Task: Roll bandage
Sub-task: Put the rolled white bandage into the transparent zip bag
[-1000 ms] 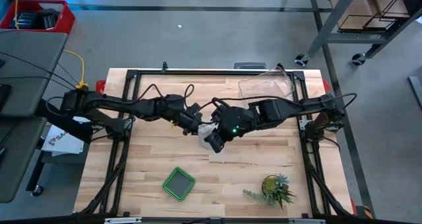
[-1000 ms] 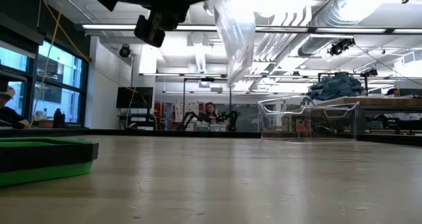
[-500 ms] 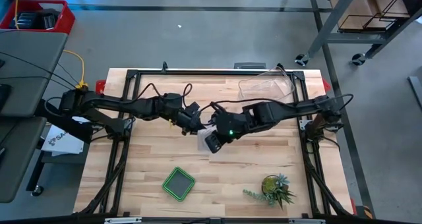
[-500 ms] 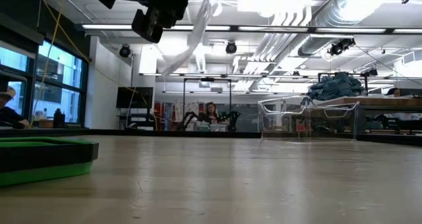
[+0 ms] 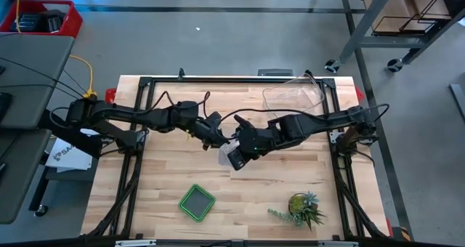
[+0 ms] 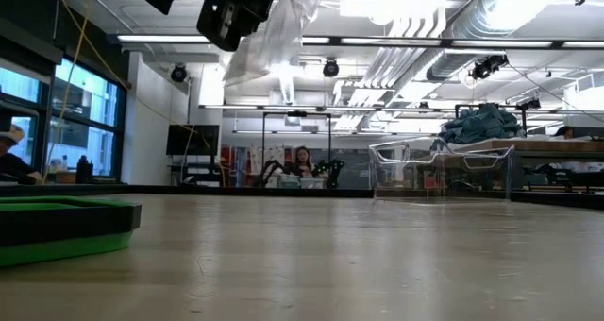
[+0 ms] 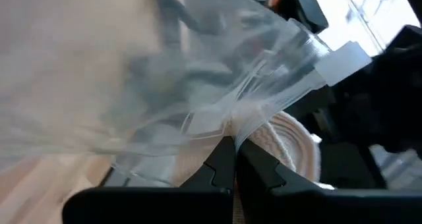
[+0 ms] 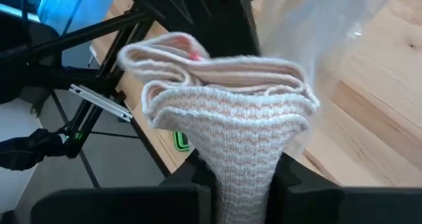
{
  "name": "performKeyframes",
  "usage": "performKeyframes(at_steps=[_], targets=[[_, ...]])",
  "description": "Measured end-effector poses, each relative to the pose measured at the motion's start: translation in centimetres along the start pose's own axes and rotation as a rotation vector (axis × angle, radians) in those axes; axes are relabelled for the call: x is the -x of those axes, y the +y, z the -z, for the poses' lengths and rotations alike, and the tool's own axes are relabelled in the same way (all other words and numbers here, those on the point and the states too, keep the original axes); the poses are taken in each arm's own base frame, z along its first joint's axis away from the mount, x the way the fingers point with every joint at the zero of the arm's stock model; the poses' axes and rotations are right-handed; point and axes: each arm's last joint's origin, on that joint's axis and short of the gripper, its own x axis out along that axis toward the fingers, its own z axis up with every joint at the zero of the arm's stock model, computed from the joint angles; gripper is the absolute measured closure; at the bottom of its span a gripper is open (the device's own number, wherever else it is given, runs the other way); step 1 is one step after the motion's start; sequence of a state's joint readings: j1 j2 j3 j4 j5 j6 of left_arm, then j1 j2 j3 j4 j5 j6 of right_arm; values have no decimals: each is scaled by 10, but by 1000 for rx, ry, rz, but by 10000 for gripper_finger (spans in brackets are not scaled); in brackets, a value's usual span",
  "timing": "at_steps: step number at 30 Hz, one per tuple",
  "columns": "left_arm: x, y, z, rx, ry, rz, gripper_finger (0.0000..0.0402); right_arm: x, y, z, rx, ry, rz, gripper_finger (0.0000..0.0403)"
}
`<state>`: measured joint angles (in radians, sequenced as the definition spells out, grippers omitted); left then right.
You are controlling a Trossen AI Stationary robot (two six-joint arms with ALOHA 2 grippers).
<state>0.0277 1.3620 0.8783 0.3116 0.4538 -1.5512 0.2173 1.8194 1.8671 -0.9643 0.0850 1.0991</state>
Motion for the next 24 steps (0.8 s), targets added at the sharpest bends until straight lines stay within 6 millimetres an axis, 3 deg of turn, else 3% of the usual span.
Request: performKeyframes(at_steps=[8, 15, 24], targets=[[-1, -13, 12, -19, 164, 95, 401, 0, -11, -1, -1, -35, 123, 357], [-1, -8, 5, -3, 71, 57, 401, 13, -2, -5, -6, -63, -7, 357], [0, -8, -1, 14, 13, 64, 401, 19, 0, -3, 39, -82, -27, 357]])
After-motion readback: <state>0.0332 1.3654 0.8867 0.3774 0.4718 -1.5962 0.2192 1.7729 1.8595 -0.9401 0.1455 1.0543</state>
